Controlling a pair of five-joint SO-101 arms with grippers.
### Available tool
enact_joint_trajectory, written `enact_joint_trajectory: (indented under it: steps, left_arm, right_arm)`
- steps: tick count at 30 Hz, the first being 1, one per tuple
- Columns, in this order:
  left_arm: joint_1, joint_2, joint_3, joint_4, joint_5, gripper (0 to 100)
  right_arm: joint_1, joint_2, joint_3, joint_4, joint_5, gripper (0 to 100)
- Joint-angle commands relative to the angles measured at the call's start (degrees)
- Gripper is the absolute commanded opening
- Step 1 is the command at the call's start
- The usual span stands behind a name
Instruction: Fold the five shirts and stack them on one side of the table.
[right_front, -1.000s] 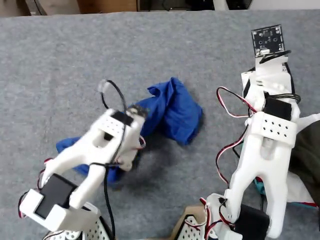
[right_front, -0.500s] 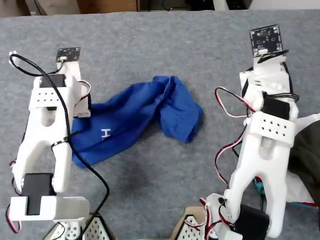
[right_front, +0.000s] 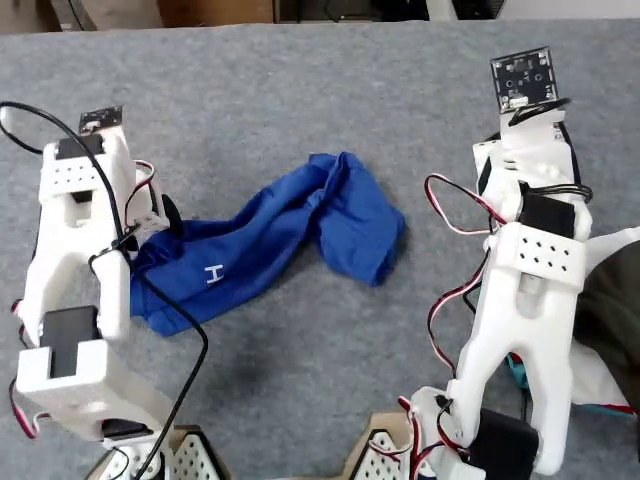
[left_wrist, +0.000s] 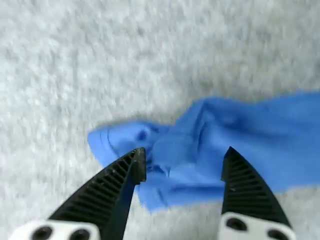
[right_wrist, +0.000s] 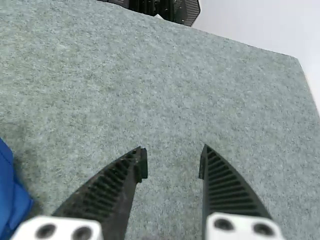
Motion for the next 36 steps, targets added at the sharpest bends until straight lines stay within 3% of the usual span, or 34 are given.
enact_joint_trajectory:
  steps: [1,7,10,13,19,28,31,36]
  left_arm:
    - [5.01,-0.31,-3.78,3.87,0.53,26]
    - [12.75,-0.84,-3.78,6.77,-5.54,18]
    - [14.95,-0.48,-3.78,9.93,-5.27,14]
    - [10.73,-0.4,-4.13,8.09,-1.93,13]
    - [-1.58,-0.13,-3.52,-7.82,3.25,13]
    - [-0.35,5.85,-3.08,-25.41,2.99,13]
    - [-1.67,10.33,-3.34,-26.73,2.99,13]
    - [-5.63,15.43,-8.44,-22.07,2.99,13]
  right_arm:
    - [-0.92,0.04,-2.15,0.18,0.35,18.9]
    - [-0.92,0.04,-2.15,0.26,0.35,18.9]
    - [-0.92,0.04,-2.15,0.26,0.35,18.9]
    - [-0.92,0.04,-2.15,0.26,0.35,18.9]
    - [-0.92,0.04,-2.07,0.26,0.35,18.9]
    - [-0.92,0.04,-2.07,0.26,0.35,18.9]
    - [-0.92,0.04,-2.07,0.26,0.35,18.9]
    - [-1.01,0.04,-1.63,0.18,0.35,18.9]
